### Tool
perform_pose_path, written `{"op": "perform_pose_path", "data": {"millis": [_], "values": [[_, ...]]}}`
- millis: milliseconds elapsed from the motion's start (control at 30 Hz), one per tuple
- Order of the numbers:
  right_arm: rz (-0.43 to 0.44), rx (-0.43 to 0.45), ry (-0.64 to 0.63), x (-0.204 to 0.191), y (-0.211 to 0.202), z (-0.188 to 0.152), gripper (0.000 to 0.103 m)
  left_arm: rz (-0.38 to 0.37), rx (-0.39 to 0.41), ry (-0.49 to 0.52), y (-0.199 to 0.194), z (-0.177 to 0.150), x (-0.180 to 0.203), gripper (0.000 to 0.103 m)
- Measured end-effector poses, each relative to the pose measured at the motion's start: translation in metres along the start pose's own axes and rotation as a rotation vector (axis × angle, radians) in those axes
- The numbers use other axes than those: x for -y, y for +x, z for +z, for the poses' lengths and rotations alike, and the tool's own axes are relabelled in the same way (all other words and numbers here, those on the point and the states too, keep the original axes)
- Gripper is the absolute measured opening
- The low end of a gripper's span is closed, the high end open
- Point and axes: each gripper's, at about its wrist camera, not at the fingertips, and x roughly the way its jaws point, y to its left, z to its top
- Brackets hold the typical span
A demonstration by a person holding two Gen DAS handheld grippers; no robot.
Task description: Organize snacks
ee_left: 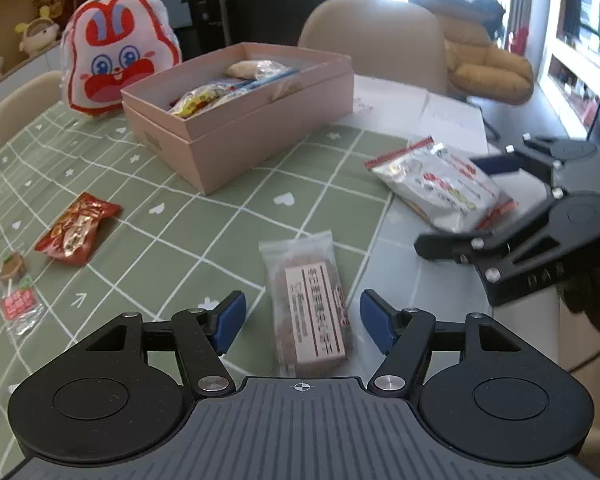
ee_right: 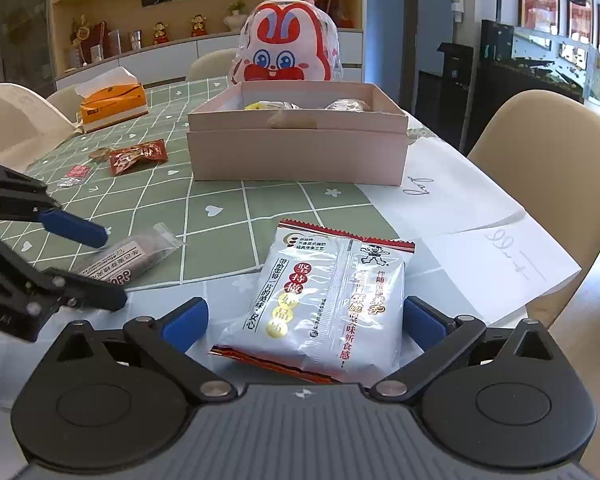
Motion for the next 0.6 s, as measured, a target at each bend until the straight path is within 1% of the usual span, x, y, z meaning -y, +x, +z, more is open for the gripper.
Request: {"op": "perform_pose_path", "data": {"millis": [33, 67, 100, 133, 200, 267, 367, 433, 467, 567, 600], "values": [[0.0, 0.008, 0.001, 0.0, 0.0, -0.001, 0.103, -0.008, 0.017, -0.016, 0.001, -0.001, -0.002, 0.057], [0.001, 0.016, 0.003, 0.0, -0.001, -0.002, 0.103, -0.028, 0.048, -0.041, 0.002, -0.004, -0.004, 0.057], [0.004, 0.021, 0.003, 0.001, -0.001, -0.003, 0.103, -0.029, 0.074, -0.047, 0.004, -0.006, -0.004, 0.057], [0.008, 0.021, 0.0, 0.001, -0.001, -0.002, 0.102, -0.029, 0.11, -0.049, 0.005, -0.011, -0.005, 0.057], [0.004, 0.013, 0.006, 0.004, 0.002, 0.001, 0.102, -0.029, 0.156, -0.031, 0.004, -0.017, -0.005, 0.057], [0.012, -0.007, -0.021, 0.006, 0.006, 0.006, 0.102, -0.053, 0.166, -0.034, 0.003, -0.019, -0.008, 0.056], [0.069, -0.056, -0.063, 0.009, 0.015, 0.017, 0.103, -0.088, 0.185, -0.094, 0.004, -0.019, -0.016, 0.054], [0.089, -0.074, -0.084, 0.011, 0.023, 0.025, 0.103, -0.11, 0.19, -0.121, 0.004, -0.019, -0.02, 0.054], [0.081, -0.078, -0.079, 0.011, 0.027, 0.028, 0.103, -0.122, 0.192, -0.135, 0.004, -0.02, -0.023, 0.054], [0.001, -0.131, -0.013, 0.001, 0.036, 0.039, 0.103, -0.175, 0.201, -0.188, 0.005, -0.02, -0.034, 0.054], [-0.019, -0.134, 0.005, -0.002, 0.038, 0.04, 0.103, -0.19, 0.203, -0.204, 0.006, -0.02, -0.037, 0.054]]}}
